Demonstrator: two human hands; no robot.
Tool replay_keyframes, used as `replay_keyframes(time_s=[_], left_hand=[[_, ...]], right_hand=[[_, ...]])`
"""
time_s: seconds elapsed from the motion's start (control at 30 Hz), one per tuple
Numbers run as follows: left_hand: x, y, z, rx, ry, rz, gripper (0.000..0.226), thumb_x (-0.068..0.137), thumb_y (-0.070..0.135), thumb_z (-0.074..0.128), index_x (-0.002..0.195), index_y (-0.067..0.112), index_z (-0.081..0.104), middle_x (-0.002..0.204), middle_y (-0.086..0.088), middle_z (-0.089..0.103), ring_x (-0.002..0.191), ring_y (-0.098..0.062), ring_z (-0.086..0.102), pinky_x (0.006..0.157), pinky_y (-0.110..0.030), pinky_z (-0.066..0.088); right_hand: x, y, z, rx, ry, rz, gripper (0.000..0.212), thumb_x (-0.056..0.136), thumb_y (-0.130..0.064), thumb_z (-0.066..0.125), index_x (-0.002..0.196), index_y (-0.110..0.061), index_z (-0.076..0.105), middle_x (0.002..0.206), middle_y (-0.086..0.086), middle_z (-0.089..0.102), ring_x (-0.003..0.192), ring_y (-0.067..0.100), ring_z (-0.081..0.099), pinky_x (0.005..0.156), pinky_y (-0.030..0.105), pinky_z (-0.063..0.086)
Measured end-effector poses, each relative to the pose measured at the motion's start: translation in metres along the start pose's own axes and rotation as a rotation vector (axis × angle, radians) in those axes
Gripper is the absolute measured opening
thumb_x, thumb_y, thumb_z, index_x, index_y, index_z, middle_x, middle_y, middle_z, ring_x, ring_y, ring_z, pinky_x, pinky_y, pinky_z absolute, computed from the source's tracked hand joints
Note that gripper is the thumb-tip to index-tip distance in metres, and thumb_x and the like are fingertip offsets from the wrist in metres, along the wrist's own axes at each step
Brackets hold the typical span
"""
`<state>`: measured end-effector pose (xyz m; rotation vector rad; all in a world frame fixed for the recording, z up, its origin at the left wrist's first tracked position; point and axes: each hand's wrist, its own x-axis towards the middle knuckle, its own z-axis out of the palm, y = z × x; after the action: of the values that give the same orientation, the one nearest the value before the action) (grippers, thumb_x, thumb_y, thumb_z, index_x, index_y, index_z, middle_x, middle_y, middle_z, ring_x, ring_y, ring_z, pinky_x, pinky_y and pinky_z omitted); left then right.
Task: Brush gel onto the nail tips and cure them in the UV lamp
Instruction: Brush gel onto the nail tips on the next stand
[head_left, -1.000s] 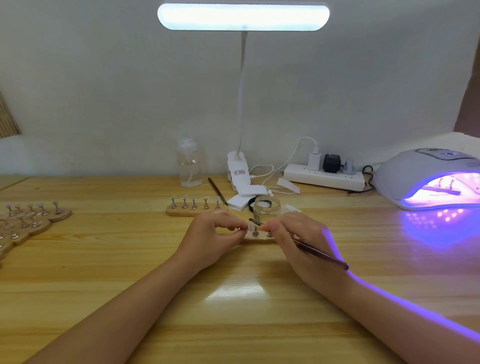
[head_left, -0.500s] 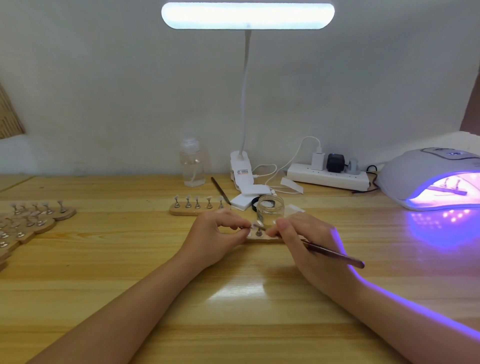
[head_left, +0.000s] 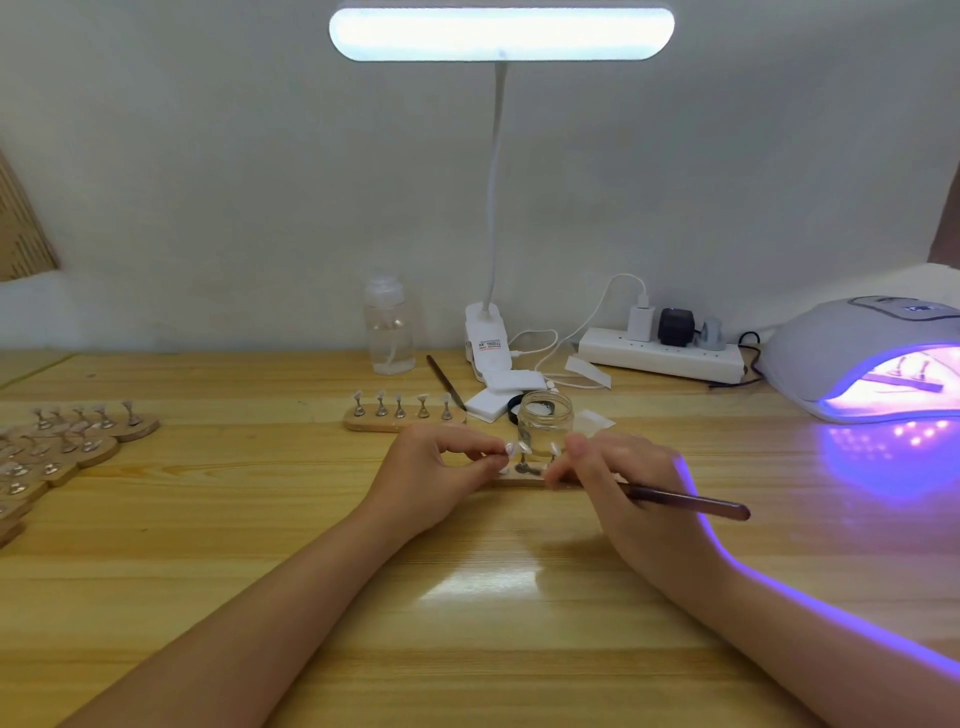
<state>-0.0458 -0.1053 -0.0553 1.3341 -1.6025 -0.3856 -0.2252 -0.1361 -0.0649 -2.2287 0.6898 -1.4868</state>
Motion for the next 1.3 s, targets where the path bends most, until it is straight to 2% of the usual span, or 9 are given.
replay_keyframes(time_s=[0.17, 0.37, 0.5, 0.63, 0.77, 0.87, 1.0, 1.1, 1.3], left_hand=[[0.0010, -0.0019, 0.0005, -0.004, 0.008, -0.007, 0.017, 0.073, 0.006, 0.073, 0.085, 0.017, 0.074, 0.077, 0.007, 0.071, 0.077, -0.008, 0.065, 0.076, -0.018, 0.049], [0.0003, -0.0025, -0.0001, -0.025, -0.017, 0.018, 0.016, 0.073, 0.003, 0.072, 0.087, 0.011, 0.074, 0.079, 0.001, 0.071, 0.077, -0.012, 0.065, 0.076, -0.020, 0.050], [0.0004, -0.0029, -0.0002, -0.020, -0.014, 0.013, 0.017, 0.072, 0.001, 0.073, 0.085, 0.012, 0.074, 0.079, 0.001, 0.070, 0.079, -0.013, 0.064, 0.079, -0.022, 0.049], [0.0006, -0.0037, -0.0005, -0.014, -0.019, 0.016, 0.022, 0.072, 0.000, 0.073, 0.087, 0.016, 0.073, 0.081, -0.001, 0.070, 0.081, -0.015, 0.063, 0.079, -0.021, 0.048], [-0.0001, -0.0032, -0.0004, -0.018, -0.018, 0.009, 0.018, 0.072, 0.000, 0.072, 0.086, 0.011, 0.074, 0.081, -0.001, 0.069, 0.081, -0.012, 0.063, 0.078, -0.014, 0.046], [0.0005, -0.0029, -0.0009, -0.011, -0.021, 0.007, 0.019, 0.072, 0.001, 0.073, 0.086, 0.014, 0.074, 0.082, -0.001, 0.070, 0.082, -0.011, 0.063, 0.079, -0.014, 0.046], [0.0011, -0.0027, -0.0005, -0.018, -0.022, 0.005, 0.019, 0.073, 0.004, 0.073, 0.083, 0.019, 0.074, 0.081, 0.003, 0.069, 0.081, -0.012, 0.063, 0.079, -0.017, 0.047], [0.0010, -0.0035, -0.0003, -0.015, -0.019, 0.009, 0.017, 0.072, 0.003, 0.073, 0.083, 0.017, 0.074, 0.080, 0.003, 0.069, 0.080, -0.011, 0.063, 0.078, -0.016, 0.047], [0.0006, -0.0039, -0.0003, -0.011, -0.021, 0.007, 0.017, 0.073, 0.003, 0.073, 0.083, 0.017, 0.074, 0.078, 0.006, 0.069, 0.080, -0.010, 0.063, 0.077, -0.014, 0.046]], right_hand=[[0.0018, -0.0010, 0.0002, -0.004, -0.030, 0.051, 0.034, 0.090, -0.045, 0.051, 0.080, -0.020, 0.073, 0.073, -0.015, 0.068, 0.074, 0.000, 0.063, 0.071, 0.017, 0.046], [0.0024, -0.0029, -0.0011, -0.032, -0.040, 0.062, 0.041, 0.085, -0.048, 0.040, 0.086, -0.023, 0.072, 0.080, -0.017, 0.068, 0.081, 0.000, 0.062, 0.074, 0.018, 0.046], [-0.0002, -0.0030, 0.0000, 0.029, -0.024, 0.043, 0.045, 0.088, -0.042, 0.038, 0.071, -0.019, 0.072, 0.066, -0.017, 0.065, 0.070, -0.003, 0.062, 0.071, 0.009, 0.041], [0.0007, -0.0015, 0.0007, -0.027, -0.031, 0.055, 0.040, 0.091, -0.041, 0.039, 0.081, -0.020, 0.073, 0.074, -0.013, 0.067, 0.076, 0.004, 0.060, 0.072, 0.022, 0.045], [0.0003, -0.0018, 0.0011, -0.002, -0.019, -0.012, 0.046, 0.091, -0.037, 0.036, 0.072, -0.017, 0.073, 0.065, -0.017, 0.064, 0.069, -0.003, 0.061, 0.072, 0.012, 0.042], [0.0011, -0.0002, 0.0014, -0.051, -0.030, -0.010, 0.042, 0.091, -0.037, 0.036, 0.083, -0.018, 0.073, 0.075, -0.013, 0.068, 0.075, 0.001, 0.061, 0.073, 0.021, 0.046], [0.0003, -0.0012, 0.0015, -0.013, -0.026, -0.025, 0.045, 0.092, -0.036, 0.036, 0.072, -0.018, 0.072, 0.065, -0.012, 0.066, 0.067, -0.003, 0.061, 0.070, 0.007, 0.040], [0.0016, 0.0003, 0.0017, -0.080, -0.012, -0.026, 0.041, 0.091, -0.038, 0.037, 0.084, -0.020, 0.073, 0.075, -0.012, 0.069, 0.074, 0.001, 0.062, 0.071, 0.021, 0.047], [0.0007, -0.0010, 0.0011, -0.055, 0.007, -0.019, 0.044, 0.091, -0.039, 0.036, 0.077, -0.019, 0.073, 0.070, -0.013, 0.067, 0.071, 0.001, 0.062, 0.071, 0.020, 0.045]])
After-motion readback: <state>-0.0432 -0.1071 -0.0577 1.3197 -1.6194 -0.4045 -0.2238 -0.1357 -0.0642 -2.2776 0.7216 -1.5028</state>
